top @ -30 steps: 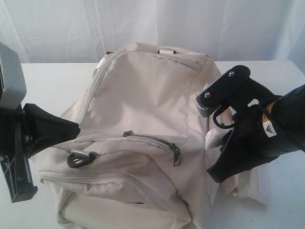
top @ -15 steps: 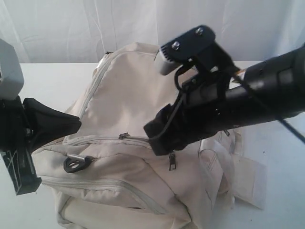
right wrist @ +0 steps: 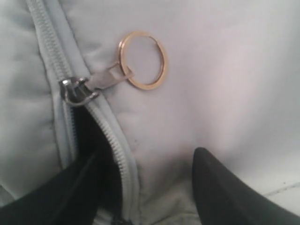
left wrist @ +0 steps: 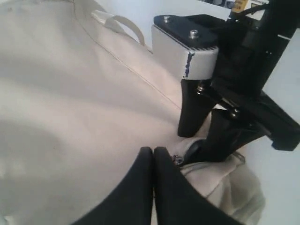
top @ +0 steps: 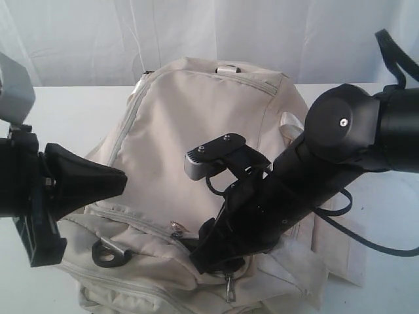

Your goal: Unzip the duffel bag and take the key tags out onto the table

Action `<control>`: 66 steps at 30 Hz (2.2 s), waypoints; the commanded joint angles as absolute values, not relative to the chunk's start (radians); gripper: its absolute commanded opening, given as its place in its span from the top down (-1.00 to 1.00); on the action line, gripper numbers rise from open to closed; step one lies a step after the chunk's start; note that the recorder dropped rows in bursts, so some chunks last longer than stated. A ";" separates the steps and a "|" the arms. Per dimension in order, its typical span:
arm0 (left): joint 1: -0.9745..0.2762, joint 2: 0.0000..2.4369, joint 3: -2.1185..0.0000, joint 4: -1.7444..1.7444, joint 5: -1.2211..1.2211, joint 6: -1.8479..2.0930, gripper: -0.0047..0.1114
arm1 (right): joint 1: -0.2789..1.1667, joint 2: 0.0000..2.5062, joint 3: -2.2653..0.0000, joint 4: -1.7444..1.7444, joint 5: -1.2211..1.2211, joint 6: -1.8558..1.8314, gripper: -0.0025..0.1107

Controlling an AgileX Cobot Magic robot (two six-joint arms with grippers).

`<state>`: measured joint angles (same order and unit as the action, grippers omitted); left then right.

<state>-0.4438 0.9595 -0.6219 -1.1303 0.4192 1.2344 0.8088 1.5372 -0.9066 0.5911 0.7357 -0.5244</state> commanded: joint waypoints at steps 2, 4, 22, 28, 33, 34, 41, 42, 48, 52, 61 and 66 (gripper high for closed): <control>-0.443 1.077 -0.669 -1.165 0.543 1.088 0.91 | 0.807 1.538 -0.906 0.594 0.785 -0.534 0.02; -0.443 1.136 -0.724 -1.163 0.609 1.063 0.92 | 0.807 1.538 -0.906 0.594 0.785 -0.534 0.02; -0.443 1.501 -0.960 -0.903 0.877 0.752 0.20 | 0.807 1.455 -0.966 0.588 1.043 -0.604 0.01; -0.443 1.537 -0.960 -0.905 0.877 0.706 -0.16 | 0.807 1.395 -0.966 0.508 1.186 -0.572 0.02; -0.443 1.564 -0.960 -0.913 0.840 0.669 -0.16 | 0.807 1.329 -0.966 0.373 1.201 -0.446 0.06; -0.443 1.569 -0.960 -0.913 0.830 0.658 -0.16 | 0.807 1.320 -0.966 0.351 1.199 -0.428 0.08; -0.472 1.637 -0.960 -0.924 0.772 0.649 -0.16 | 0.807 1.263 -0.964 0.278 1.182 -0.359 0.12; -0.487 1.650 -0.960 -0.926 0.756 0.649 -0.16 | 0.807 1.258 -0.964 0.278 1.182 -0.359 0.12; -0.562 1.718 -0.960 -0.926 0.645 0.666 -0.10 | 0.807 1.248 -0.964 0.271 1.180 -0.359 0.12; -0.572 1.726 -0.961 -0.929 0.621 0.666 0.23 | 0.807 1.248 -0.964 0.261 1.171 -0.359 0.12; -0.570 1.593 -1.061 -0.899 0.704 0.673 0.92 | 0.807 1.248 -0.964 0.260 1.145 -0.354 0.12; -0.570 1.500 -1.119 -0.859 0.742 0.665 0.92 | 0.807 1.248 -0.964 0.260 1.110 -0.354 0.12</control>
<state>-0.5636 1.5497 -1.0981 -0.8661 0.6974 0.6666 0.8088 1.2564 -0.9654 0.2636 1.1325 -0.3591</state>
